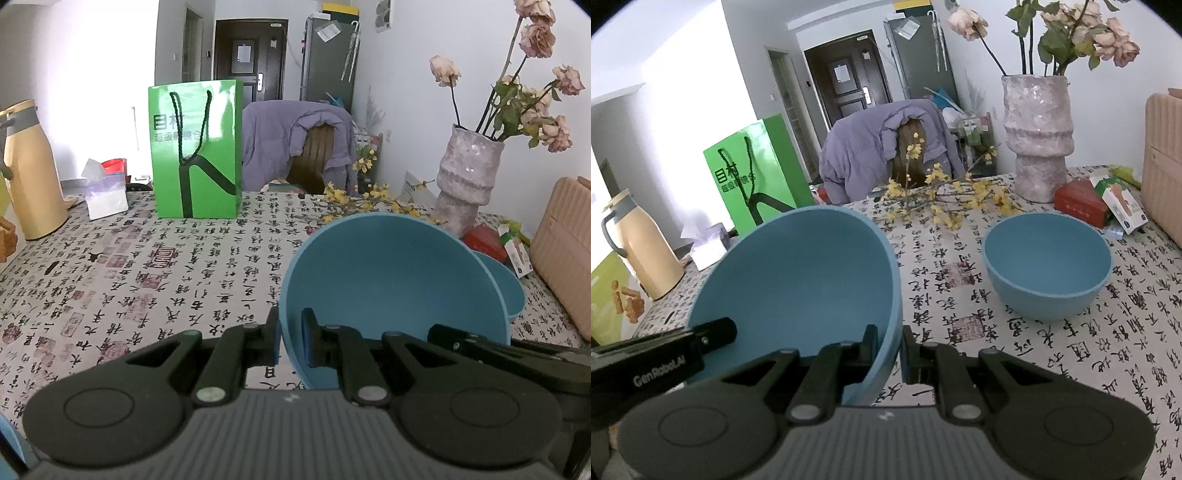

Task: Organize plates and bowls
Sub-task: 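Carry the tilted blue bowl back with both grippers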

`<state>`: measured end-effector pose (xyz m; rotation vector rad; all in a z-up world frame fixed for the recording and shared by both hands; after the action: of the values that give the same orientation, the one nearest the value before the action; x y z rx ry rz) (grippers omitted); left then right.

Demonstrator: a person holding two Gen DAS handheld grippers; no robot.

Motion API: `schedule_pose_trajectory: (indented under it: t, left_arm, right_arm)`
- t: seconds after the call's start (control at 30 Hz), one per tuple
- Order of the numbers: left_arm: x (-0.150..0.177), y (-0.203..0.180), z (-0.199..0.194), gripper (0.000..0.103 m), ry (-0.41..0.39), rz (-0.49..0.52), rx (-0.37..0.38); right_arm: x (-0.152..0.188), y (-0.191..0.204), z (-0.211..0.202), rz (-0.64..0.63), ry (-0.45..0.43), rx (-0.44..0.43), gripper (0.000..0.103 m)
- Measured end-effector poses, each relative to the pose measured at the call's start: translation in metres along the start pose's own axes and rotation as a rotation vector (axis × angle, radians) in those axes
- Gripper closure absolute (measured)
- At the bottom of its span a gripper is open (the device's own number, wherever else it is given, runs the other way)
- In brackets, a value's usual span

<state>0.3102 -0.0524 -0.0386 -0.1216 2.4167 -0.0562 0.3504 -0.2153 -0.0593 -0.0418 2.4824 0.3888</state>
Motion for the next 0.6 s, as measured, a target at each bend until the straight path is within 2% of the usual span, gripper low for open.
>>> schedule_pose_trajectory:
  t: [0.6]
  left_arm:
    - [0.005,0.028,-0.019,0.091,-0.029,-0.042,-0.009]
  right_arm:
    - [0.005,0.03,-0.004,-0.045,0.001,-0.019,0.091]
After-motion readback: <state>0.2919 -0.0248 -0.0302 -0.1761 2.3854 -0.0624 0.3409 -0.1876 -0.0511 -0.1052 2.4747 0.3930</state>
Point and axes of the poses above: each gripper's, at about its wrist camera, not at the fingertips, and z roughly the way its jaws point, y to its left, x to its underside, the point moved 2 cm from there along z, roughly the way its jaws point, and after that the axes turned 13 degrees about y, right-handed, at the moved point
